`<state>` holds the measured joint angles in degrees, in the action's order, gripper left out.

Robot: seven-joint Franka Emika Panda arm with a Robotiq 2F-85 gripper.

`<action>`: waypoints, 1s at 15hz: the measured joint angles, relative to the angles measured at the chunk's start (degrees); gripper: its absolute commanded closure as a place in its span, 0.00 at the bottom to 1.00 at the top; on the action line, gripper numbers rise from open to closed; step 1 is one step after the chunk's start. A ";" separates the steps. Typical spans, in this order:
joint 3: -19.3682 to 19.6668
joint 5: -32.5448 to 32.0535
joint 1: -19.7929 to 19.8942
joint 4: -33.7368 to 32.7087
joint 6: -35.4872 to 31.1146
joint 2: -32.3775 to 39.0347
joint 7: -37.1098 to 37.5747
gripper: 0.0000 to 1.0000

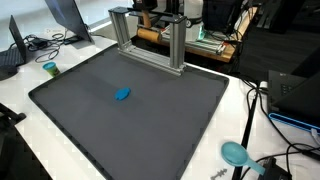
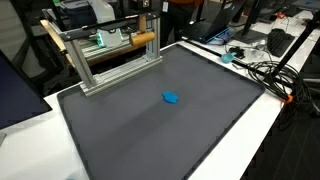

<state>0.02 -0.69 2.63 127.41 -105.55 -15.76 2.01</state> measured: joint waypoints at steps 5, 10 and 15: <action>-1.62 -0.28 -0.68 1.20 -0.06 -0.89 6.17 0.78; -4.65 -6.82 -1.85 5.25 -1.79 -3.10 6.94 0.78; -3.99 -6.67 -2.63 9.80 -7.63 -5.63 3.79 0.78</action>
<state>-3.98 -7.37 0.00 137.22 -113.18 -21.39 5.80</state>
